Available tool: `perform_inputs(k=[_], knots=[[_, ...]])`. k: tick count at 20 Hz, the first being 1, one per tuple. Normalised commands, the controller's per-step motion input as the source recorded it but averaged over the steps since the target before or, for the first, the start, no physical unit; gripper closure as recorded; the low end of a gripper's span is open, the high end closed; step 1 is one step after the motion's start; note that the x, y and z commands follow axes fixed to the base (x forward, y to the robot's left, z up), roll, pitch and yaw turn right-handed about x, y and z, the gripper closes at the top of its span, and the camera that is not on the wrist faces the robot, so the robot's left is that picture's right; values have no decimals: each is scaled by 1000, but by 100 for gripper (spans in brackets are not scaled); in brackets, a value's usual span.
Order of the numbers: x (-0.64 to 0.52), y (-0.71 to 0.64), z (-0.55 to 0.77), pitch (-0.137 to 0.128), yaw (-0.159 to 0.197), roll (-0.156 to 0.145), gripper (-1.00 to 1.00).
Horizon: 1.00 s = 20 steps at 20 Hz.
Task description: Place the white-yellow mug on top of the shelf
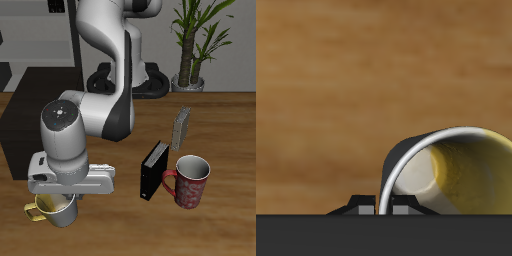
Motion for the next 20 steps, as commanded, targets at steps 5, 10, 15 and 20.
perform_inputs(k=[5,10,15,20], knots=[[-232,18,477,-59,19,6,100],[-397,20,761,-83,9,-1,100],[-348,-62,619,-66,12,-12,100],[-386,-61,569,-79,8,9,100]])
